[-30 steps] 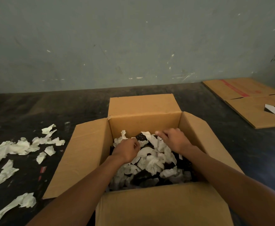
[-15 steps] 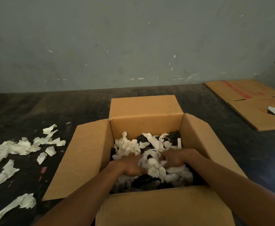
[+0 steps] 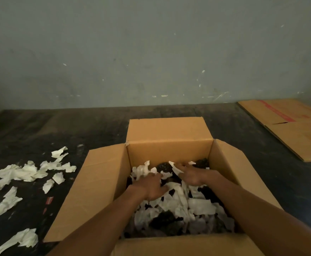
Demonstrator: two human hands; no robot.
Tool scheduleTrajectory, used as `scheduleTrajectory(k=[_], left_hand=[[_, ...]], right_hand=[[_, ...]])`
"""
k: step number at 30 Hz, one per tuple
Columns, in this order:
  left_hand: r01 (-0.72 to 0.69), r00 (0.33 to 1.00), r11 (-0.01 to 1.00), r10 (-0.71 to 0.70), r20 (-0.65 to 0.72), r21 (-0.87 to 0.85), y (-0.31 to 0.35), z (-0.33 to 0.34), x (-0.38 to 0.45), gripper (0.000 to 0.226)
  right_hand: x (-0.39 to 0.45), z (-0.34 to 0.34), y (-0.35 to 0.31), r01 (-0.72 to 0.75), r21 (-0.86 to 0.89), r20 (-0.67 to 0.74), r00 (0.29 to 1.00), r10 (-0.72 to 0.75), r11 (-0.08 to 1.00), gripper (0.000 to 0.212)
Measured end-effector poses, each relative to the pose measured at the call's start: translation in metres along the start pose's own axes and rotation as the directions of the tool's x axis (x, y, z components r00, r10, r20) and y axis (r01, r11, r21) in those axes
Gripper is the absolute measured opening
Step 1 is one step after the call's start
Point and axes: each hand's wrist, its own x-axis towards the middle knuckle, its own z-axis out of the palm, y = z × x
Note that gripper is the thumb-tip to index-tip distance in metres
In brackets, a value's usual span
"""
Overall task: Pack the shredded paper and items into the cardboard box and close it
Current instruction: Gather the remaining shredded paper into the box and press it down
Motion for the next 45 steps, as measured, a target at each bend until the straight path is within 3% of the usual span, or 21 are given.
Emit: scheduleTrajectory(k=[4,10,13,15,19,23,28,32,35,38,41,45], left_hand=[[0.061,0.985,0.994,-0.074,0.155,0.086,-0.019,0.026,0.014,0.101],[0.010,0.994,0.992,-0.024,0.111,0.126,-0.016,0.022,0.010,0.088],[-0.004,0.998,0.993,-0.003,0.062,0.114,-0.004,0.005,-0.007,0.084],[-0.020,0.999,0.997,0.018,0.027,0.079,0.003,-0.003,-0.024,0.069],[-0.071,0.987,0.997,0.064,0.145,0.043,0.009,0.004,-0.048,0.032],[-0.067,0.959,0.989,0.028,0.281,0.129,0.010,0.025,-0.055,0.028],[-0.070,0.974,0.981,0.028,0.226,0.180,0.010,0.018,-0.060,0.028],[-0.066,0.993,0.992,0.055,0.103,0.109,0.013,0.012,-0.067,0.040],[-0.096,0.956,0.984,0.049,0.288,0.152,0.010,0.020,-0.072,0.040],[-0.091,0.930,0.980,0.019,0.368,0.179,0.010,0.022,-0.079,0.041],[-0.095,0.962,0.985,0.054,0.268,0.142,0.015,0.010,-0.086,0.043],[-0.126,0.983,0.992,0.121,-0.136,-0.027,0.021,-0.022,-0.108,0.037]], right_hand=[[0.018,0.030,0.011,-0.081,-0.014,0.119,0.989,0.082,0.997,0.057],[-0.002,0.010,0.009,-0.034,0.189,0.054,0.998,0.024,0.981,0.058],[-0.034,-0.014,-0.004,0.013,0.029,-0.028,1.000,-0.012,1.000,0.051],[-0.054,-0.019,-0.009,0.034,-0.093,-0.044,0.998,-0.038,0.995,0.035],[-0.081,0.005,-0.008,0.060,-0.289,0.157,0.987,-0.015,0.955,0.023],[-0.091,0.037,-0.010,0.072,-0.425,0.308,0.949,0.070,0.902,0.024],[-0.090,0.023,-0.014,0.005,-0.348,0.168,0.984,0.057,0.938,0.023],[-0.089,0.021,-0.026,0.108,-0.140,0.026,0.994,-0.105,0.984,0.026],[-0.095,0.036,-0.038,0.096,-0.151,0.249,0.967,-0.056,0.984,0.045],[-0.101,0.044,-0.044,0.113,-0.276,0.299,0.954,-0.027,0.954,0.047],[-0.112,0.035,-0.049,0.030,-0.133,0.226,0.974,0.001,0.991,0.048],[-0.123,0.016,-0.064,-0.019,-0.020,-0.038,0.999,0.018,1.000,0.030]])
